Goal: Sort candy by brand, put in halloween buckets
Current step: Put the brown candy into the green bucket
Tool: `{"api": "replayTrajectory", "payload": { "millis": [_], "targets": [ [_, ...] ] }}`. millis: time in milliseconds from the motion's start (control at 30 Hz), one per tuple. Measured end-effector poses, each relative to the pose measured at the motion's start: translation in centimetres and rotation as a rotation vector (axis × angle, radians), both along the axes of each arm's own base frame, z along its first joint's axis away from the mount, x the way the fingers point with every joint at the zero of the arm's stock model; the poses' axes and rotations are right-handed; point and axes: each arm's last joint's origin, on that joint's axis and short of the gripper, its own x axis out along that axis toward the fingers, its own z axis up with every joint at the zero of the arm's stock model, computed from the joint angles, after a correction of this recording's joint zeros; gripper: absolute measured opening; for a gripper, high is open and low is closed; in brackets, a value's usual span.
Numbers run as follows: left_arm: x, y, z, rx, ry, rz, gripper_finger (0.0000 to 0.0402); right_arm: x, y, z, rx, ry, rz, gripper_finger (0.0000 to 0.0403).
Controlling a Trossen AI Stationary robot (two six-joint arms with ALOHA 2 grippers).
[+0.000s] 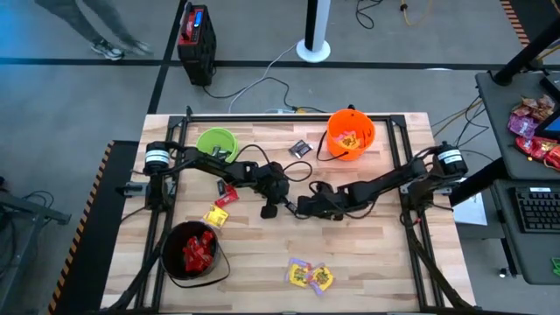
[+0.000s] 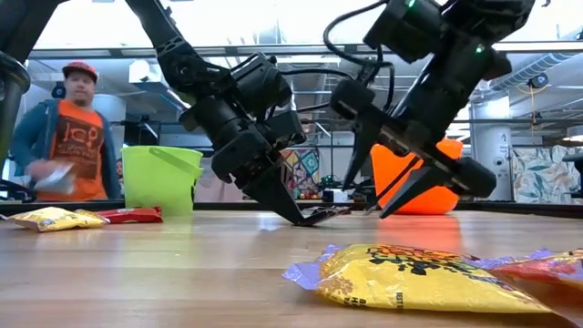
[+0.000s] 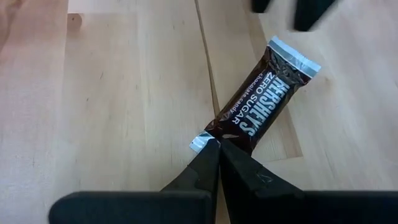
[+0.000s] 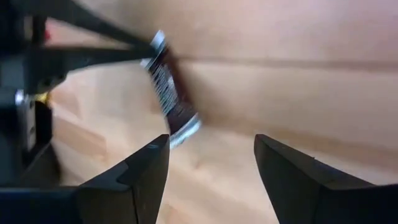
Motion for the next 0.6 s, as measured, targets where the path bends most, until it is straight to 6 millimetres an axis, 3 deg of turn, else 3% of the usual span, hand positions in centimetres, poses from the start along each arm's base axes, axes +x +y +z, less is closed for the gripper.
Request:
{"api": "replayTrajectory", "payload": {
  "millis": [167, 367, 600],
  "targets": [
    [0.0, 0.0, 0.0, 0.000, 0.001, 0.000, 0.0000, 0.9, 0.9, -0.9, -0.006, -0.076, -0.036, 0.0231],
    [0.0, 0.0, 0.0, 0.002, -0.011, 0.000, 0.0000, 2.1, 0.7, -2.6, -0.033, -0.122, -0.093, 0.0230],
    [0.0, 0.0, 0.0, 0.001, -0.011, -0.001, 0.0000, 2.6, 0.6, -3.4, -0.074, -0.156, -0.108, 0.0204]
  ]
}}
